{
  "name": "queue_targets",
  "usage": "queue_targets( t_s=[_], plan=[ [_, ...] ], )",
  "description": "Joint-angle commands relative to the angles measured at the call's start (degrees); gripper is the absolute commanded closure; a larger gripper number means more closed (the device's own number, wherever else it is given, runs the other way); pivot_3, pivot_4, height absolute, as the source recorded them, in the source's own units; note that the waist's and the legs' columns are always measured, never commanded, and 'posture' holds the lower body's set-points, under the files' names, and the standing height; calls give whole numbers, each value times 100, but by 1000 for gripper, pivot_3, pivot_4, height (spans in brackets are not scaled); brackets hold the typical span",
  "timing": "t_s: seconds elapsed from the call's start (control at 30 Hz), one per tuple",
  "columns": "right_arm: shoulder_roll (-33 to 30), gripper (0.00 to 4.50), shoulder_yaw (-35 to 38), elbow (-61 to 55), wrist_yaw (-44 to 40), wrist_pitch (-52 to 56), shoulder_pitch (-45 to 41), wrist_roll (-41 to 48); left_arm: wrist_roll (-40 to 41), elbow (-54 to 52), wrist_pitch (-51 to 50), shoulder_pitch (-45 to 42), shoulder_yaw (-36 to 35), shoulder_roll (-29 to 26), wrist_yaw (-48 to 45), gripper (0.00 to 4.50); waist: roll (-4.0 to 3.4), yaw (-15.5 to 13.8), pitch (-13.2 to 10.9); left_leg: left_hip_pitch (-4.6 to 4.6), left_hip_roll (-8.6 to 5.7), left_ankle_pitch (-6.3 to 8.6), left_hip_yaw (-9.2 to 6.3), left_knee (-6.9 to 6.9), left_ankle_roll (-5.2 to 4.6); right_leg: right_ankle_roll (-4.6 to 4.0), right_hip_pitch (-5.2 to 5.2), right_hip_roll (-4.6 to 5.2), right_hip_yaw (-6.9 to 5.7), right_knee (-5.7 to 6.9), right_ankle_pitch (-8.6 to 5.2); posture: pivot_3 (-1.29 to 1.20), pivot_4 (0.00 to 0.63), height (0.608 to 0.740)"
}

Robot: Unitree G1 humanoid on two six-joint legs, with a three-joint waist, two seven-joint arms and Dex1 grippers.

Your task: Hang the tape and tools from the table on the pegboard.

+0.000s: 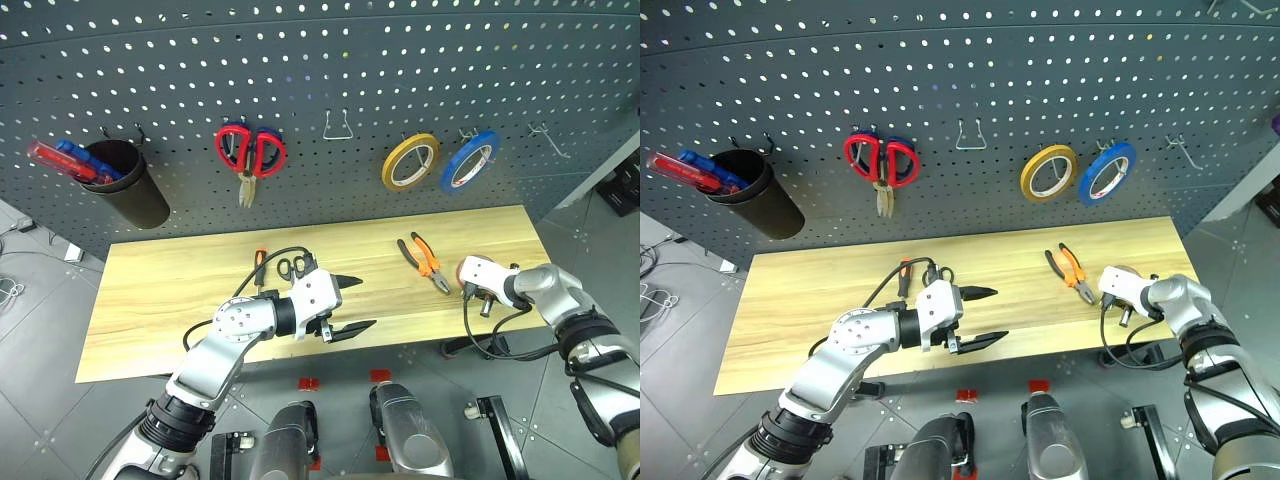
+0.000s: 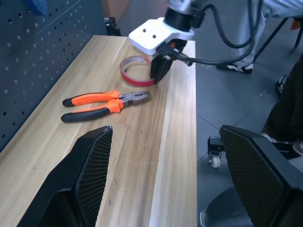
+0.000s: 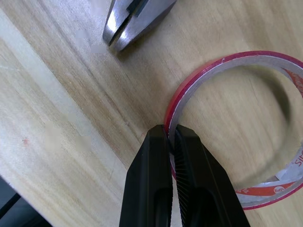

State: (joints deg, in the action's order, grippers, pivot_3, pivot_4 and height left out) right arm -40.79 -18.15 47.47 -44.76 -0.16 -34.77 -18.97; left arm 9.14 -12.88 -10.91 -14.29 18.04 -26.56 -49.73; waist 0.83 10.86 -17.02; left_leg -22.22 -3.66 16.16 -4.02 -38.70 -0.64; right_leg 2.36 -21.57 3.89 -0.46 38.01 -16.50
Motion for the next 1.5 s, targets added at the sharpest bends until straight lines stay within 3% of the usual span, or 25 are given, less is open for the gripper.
queue_targets(
  t_s=[0.03,0.13,0.23,0.4,0.53,0.77,1.03,1.3,1.47,1.5],
  plan=[
    [-436,4457,870,-1581,656,315,846,248,86,-291,84,-137,-153,248,253,679,-5,5,1,-18,0,-1,0,-5,1,3,-14,0,0,2,2,-386,268,740],
    [-331,4457,1725,-3149,1513,553,1782,380,50,-337,12,-352,-244,485,516,679,-8,9,4,-73,1,-7,2,-21,10,11,-65,-2,0,16,9,-406,270,740],
    [87,4457,2231,-4406,2105,794,2379,448,165,-359,-157,-619,-341,761,728,679,-9,69,6,-68,6,-6,12,-20,9,16,-65,-10,10,20,13,-423,269,740],
    [574,4457,2392,-5046,2761,862,2089,331,300,-332,-305,-1094,-350,1012,762,679,-9,146,5,-57,22,3,23,-20,-10,18,-67,-35,35,25,38,-430,268,740],
    [725,4457,2520,-4535,3057,689,1162,577,290,-213,-330,-1452,-290,1132,770,679,-9,197,5,-52,21,-9,58,-24,-28,30,-72,-50,85,17,73,-415,263,740],
    [784,4457,2798,-2609,3110,409,-388,1190,221,-136,-280,-1584,-174,1207,736,679,-9,237,5,-56,31,-10,95,-22,-30,34,-82,-60,129,2,77,-402,260,740],
    [937,4457,3183,-733,2339,459,-1571,2291,204,-140,-268,-1471,-170,1137,738,679,-9,362,5,-60,34,-4,115,-22,-41,35,-89,-59,145,1,79,-396,262,740],
    [1184,1937,2798,-1952,2105,979,-696,2351,216,-144,-351,-1054,-553,702,817,679,-10,384,6,-58,42,-4,116,-23,-41,36,-92,-62,147,10,79,-396,265,740],
    [1685,213,2078,-4113,2477,2937,520,2100,35,-99,-128,-73,-1057,-347,579,679,-16,425,9,-65,57,-4,118,-15,-40,35,-118,-73,155,22,79,-399,273,740],
    [1815,33,1925,-4325,2577,3289,607,2036,-5,-25,-47,57,-1125,-518,536,679,-16,423,9,-71,57,-4,119,-15,-39,34,-134,-73,158,32,79,-394,274,740]
  ],
)
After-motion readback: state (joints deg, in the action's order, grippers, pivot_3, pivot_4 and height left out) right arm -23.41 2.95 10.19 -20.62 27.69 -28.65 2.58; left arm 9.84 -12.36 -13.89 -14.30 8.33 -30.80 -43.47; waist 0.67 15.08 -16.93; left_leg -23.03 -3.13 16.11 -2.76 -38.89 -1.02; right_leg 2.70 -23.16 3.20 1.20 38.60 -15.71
